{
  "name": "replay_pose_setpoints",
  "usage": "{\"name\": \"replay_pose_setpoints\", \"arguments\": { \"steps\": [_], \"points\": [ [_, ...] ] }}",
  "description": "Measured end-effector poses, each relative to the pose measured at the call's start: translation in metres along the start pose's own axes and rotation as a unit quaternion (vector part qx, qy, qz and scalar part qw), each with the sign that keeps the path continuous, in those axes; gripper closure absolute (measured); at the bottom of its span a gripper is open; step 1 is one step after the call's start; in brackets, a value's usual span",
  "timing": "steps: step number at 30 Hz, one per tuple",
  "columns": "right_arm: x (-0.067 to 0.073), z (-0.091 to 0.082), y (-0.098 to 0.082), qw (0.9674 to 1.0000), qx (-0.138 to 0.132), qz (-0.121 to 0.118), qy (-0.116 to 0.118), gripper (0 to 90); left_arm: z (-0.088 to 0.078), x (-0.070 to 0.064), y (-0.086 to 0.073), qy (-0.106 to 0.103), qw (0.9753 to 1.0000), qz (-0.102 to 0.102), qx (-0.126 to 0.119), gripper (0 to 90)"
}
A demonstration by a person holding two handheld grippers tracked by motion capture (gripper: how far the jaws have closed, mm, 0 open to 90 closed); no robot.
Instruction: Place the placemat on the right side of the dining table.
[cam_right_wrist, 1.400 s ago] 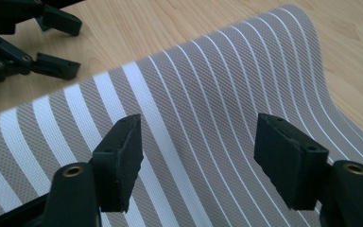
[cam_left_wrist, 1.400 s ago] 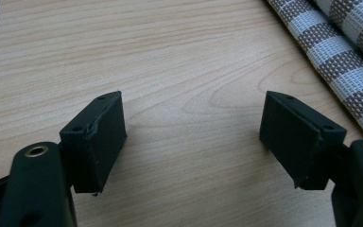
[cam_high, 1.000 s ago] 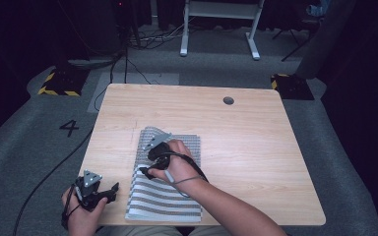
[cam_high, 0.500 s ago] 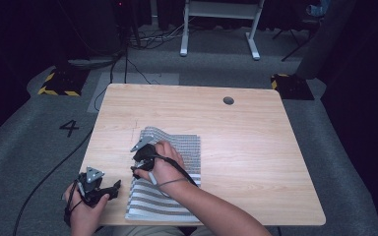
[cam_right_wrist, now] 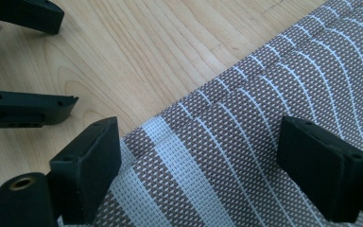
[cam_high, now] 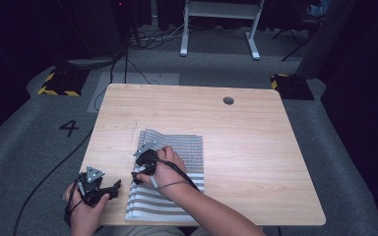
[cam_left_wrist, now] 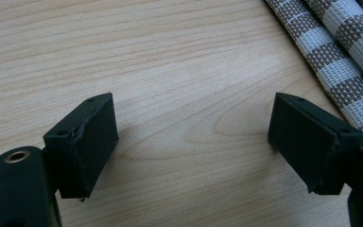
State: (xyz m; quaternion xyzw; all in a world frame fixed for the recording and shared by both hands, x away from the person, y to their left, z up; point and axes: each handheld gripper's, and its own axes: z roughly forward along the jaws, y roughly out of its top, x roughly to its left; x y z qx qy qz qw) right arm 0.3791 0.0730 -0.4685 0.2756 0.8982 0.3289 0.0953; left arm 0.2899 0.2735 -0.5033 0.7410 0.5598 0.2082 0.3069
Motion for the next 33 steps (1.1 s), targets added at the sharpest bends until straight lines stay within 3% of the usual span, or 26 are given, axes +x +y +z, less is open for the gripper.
{"name": "replay_pose_setpoints", "arguments": {
  "steps": [4, 8, 11, 14, 20, 22, 24, 27, 29, 31, 33],
  "points": [
    [-0.004, 0.0, -0.005, 0.9999, -0.006, 0.002, 0.009, 15.2, 0.0, 0.0, 0.0, 0.0, 1.0, 0.0, 0.001, 16.9],
    [-0.009, 0.002, -0.008, 0.9997, 0.017, -0.009, 0.012, 16.7, 0.0, 0.0, 0.0, 0.0, 1.0, 0.0, 0.001, 16.9],
    [-0.011, 0.003, -0.01, 0.9991, 0.033, 0.0, 0.027, 26.3, 0.0, 0.0, 0.0, 0.0, 1.0, 0.0, 0.001, 16.9],
    [-0.012, 0.003, -0.009, 0.9979, 0.047, -0.01, 0.044, 36.3, 0.0, 0.0, 0.0, 0.0, 1.0, 0.0, 0.001, 16.9],
    [-0.015, 0.002, -0.006, 0.9965, 0.061, -0.023, 0.051, 45.3, 0.0, 0.0, 0.0, 0.0, 1.0, 0.0, 0.001, 16.9],
    [-0.014, 0.001, -0.006, 0.9951, 0.069, -0.011, 0.07, 61.7, 0.0, 0.0, 0.0, 0.0, 1.0, 0.0, 0.001, 16.9],
    [-0.015, 0.001, -0.006, 0.9939, 0.074, -0.001, 0.081, 66.8, 0.0, 0.0, 0.0, 0.0, 1.0, 0.0, 0.001, 16.9],
    [-0.017, 0.0, -0.005, 0.9933, 0.084, -0.003, 0.079, 71.8, 0.0, 0.0, 0.0, 0.0, 1.0, 0.0, 0.001, 16.9],
    [-0.017, 0.001, -0.006, 0.9928, 0.077, 0.009, 0.092, 76.9, 0.0, 0.0, 0.0, 0.0, 1.0, 0.0, 0.001, 16.9],
    [-0.017, 0.0, -0.005, 0.9923, 0.077, 0.004, 0.097, 81.6, 0.0, 0.0, 0.0, 0.0, 1.0, 0.0, 0.001, 16.9],
    [-0.014, -0.003, -0.004, 0.9931, 0.084, -0.019, 0.08, 85.5, 0.0, 0.0, 0.0, 0.001, 1.0, 0.0, -0.001, 16.9]
  ]
}}
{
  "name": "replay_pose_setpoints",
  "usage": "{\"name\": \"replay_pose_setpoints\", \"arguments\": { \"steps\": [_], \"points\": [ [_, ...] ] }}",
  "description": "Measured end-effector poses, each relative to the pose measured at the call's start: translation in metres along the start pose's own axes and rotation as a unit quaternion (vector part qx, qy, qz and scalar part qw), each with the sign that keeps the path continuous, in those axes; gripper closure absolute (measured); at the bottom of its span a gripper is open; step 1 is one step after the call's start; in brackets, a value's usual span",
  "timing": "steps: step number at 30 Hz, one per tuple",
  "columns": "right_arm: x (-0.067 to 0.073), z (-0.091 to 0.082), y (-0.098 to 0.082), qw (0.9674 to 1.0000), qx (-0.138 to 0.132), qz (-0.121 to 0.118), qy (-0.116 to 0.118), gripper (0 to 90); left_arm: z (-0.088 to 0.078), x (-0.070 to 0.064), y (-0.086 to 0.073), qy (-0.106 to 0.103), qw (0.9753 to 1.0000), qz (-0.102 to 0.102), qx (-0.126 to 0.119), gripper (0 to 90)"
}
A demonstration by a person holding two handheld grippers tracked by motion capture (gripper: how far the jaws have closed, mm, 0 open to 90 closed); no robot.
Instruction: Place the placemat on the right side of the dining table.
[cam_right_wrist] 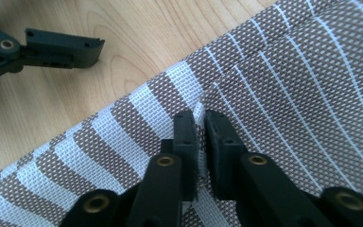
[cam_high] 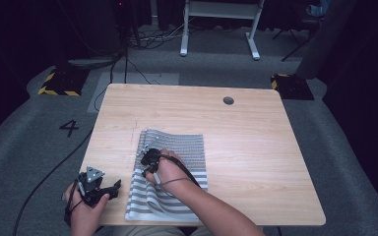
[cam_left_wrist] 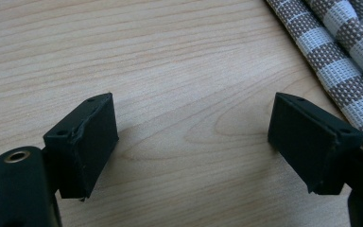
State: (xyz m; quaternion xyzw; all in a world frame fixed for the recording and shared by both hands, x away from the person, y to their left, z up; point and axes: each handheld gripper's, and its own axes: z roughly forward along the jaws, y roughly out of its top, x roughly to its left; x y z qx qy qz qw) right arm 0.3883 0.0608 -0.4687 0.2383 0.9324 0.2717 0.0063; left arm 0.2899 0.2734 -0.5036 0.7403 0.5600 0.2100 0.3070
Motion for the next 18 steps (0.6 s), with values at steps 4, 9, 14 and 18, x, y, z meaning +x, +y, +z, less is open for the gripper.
{"name": "replay_pose_setpoints", "arguments": {
  "steps": [4, 9, 14, 18],
  "points": [
    [0.004, -0.006, 0.0, 0.9998, 0.009, -0.018, -0.009, 87.7, 0.0, 0.0, 0.0, -0.001, 1.0, 0.0, 0.0, 16.8],
    [0.001, -0.025, -0.002, 0.9996, -0.017, -0.024, -0.002, 88.4, 0.002, -0.001, 0.002, -0.003, 1.0, -0.004, 0.0, 15.0],
    [-0.002, -0.059, -0.004, 0.9988, -0.038, -0.032, -0.002, 88.4, 0.004, 0.0, 0.004, -0.001, 1.0, -0.001, 0.002, 14.2],
    [-0.008, -0.088, -0.007, 0.998, -0.052, -0.032, -0.015, 88.4, 0.006, 0.0, 0.006, -0.001, 1.0, -0.005, 0.001, 13.6]
  ]
}}
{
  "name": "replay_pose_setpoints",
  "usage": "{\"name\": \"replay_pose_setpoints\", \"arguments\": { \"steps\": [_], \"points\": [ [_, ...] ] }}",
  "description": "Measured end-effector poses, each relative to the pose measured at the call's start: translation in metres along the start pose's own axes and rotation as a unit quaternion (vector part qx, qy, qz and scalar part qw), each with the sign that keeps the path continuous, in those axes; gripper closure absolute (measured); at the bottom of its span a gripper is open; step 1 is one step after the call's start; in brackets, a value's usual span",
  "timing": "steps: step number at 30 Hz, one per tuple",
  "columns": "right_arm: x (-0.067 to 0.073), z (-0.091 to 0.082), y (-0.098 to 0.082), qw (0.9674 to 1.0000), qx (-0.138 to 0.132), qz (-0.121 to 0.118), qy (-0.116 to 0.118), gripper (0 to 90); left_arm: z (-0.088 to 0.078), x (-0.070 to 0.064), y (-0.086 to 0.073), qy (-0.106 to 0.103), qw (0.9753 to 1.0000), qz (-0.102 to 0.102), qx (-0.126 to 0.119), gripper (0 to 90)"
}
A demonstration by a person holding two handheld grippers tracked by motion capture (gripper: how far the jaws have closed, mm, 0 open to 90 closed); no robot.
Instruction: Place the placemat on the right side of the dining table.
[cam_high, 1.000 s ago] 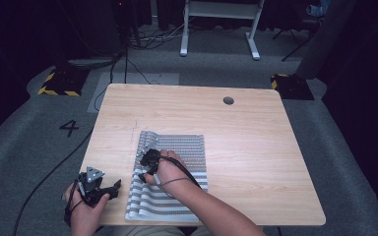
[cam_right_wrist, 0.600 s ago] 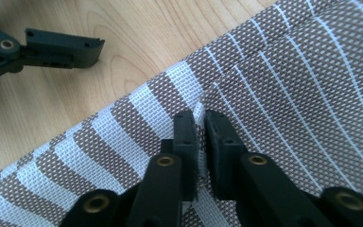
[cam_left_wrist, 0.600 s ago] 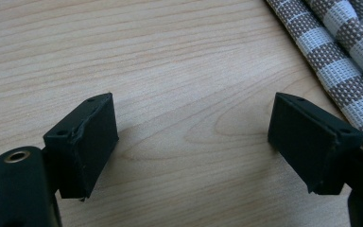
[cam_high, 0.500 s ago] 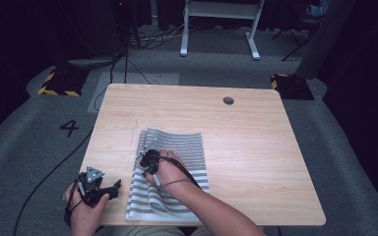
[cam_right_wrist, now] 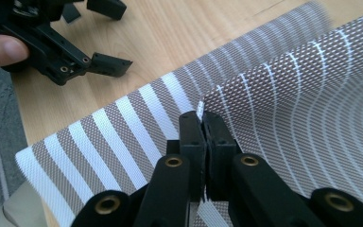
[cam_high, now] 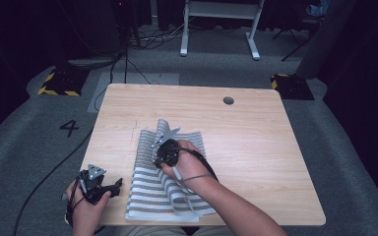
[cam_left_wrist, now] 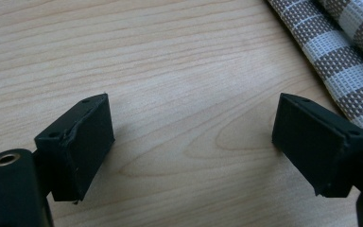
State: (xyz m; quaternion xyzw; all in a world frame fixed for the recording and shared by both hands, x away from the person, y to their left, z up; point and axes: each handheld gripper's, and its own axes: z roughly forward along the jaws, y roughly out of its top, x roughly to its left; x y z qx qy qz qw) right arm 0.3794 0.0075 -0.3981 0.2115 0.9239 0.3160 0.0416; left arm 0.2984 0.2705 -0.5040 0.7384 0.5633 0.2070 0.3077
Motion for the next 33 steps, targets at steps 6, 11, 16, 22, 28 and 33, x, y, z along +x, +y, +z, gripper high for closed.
{"name": "replay_pose_setpoints", "arguments": {
  "steps": [6, 11, 16, 22, 28, 33],
  "points": [
    [-0.013, -0.042, -0.004, 0.9994, -0.024, -0.013, -0.021, 88.5, 0.003, 0.0, 0.003, 0.0, 1.0, 0.0, 0.002, 12.4],
    [-0.025, -0.077, -0.008, 0.9977, -0.04, -0.016, -0.053, 88.6, 0.004, 0.0, 0.004, 0.0, 1.0, 0.0, 0.002, 12.0],
    [-0.034, -0.111, -0.012, 0.9948, -0.059, -0.009, -0.083, 88.7, 0.004, 0.0, 0.004, 0.0, 1.0, 0.001, 0.003, 12.1],
    [-0.047, -0.143, -0.015, 0.9892, -0.072, 0.002, -0.128, 88.8, 0.004, 0.0, 0.004, -0.001, 1.0, 0.0, 0.004, 12.1],
    [-0.07, -0.166, -0.022, 0.9823, -0.085, 0.016, -0.166, 89.0, 0.004, 0.0, 0.004, 0.0, 1.0, 0.001, 0.003, 12.1],
    [-0.09, -0.178, -0.029, 0.9758, -0.086, 0.021, -0.2, 89.0, 0.004, 0.0, 0.004, 0.001, 1.0, -0.001, 0.003, 12.1]
  ]
}}
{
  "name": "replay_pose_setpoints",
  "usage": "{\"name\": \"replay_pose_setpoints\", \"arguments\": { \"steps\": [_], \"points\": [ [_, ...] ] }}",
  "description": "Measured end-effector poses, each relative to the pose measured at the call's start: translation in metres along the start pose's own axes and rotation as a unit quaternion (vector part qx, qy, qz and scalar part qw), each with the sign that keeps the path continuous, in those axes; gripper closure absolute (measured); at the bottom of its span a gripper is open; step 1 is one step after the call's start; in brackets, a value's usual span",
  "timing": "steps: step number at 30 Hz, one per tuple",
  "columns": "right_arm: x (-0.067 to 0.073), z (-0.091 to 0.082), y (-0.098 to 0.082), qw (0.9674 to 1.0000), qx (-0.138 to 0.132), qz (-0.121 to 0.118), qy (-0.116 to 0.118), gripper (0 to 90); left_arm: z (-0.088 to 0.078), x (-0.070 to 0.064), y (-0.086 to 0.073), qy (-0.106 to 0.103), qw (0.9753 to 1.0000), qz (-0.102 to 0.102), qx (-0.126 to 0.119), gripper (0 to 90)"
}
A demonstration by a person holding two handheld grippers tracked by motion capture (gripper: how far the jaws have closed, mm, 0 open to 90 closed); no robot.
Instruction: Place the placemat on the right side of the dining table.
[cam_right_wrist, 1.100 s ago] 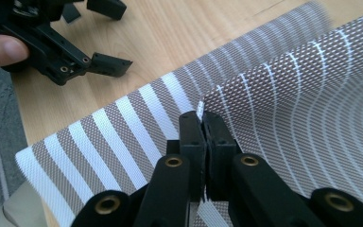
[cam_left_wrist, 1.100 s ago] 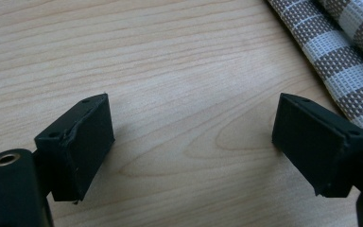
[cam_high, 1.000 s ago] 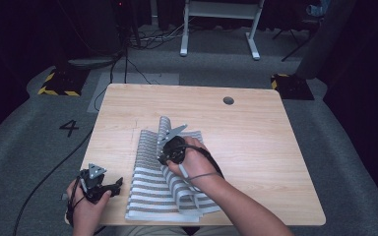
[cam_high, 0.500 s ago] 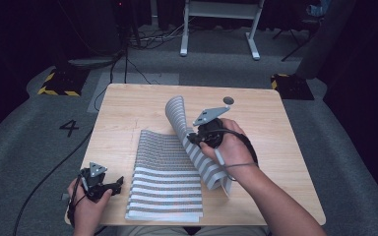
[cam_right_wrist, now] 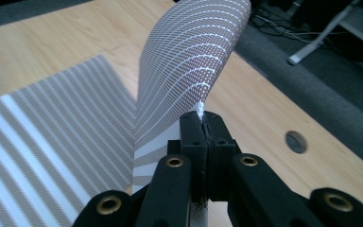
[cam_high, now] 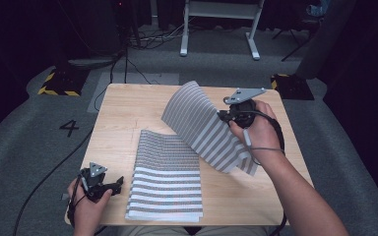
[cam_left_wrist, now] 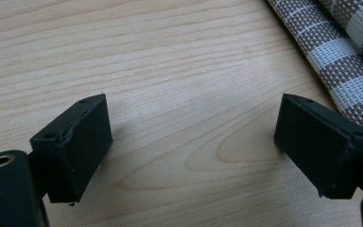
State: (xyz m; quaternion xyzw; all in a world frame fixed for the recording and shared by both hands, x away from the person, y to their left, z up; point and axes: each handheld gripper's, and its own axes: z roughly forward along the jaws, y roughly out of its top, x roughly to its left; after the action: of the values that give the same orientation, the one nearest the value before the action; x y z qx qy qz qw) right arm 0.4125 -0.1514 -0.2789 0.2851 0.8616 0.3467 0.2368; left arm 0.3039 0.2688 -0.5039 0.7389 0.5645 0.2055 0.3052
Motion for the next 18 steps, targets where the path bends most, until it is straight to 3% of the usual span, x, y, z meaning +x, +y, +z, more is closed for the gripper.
{"name": "replay_pose_setpoints", "arguments": {
  "steps": [10, 18],
  "points": [
    [-0.045, -0.006, -0.013, 0.9969, 0.007, -0.004, -0.078, 89.0, 0.003, -0.001, 0.003, 0.003, 1.0, -0.002, 0.001, 11.0],
    [-0.078, -0.004, -0.024, 0.9873, 0.033, -0.004, -0.155, 89.0, 0.003, -0.001, 0.003, 0.004, 1.0, -0.003, 0.0, 10.9]
  ]
}}
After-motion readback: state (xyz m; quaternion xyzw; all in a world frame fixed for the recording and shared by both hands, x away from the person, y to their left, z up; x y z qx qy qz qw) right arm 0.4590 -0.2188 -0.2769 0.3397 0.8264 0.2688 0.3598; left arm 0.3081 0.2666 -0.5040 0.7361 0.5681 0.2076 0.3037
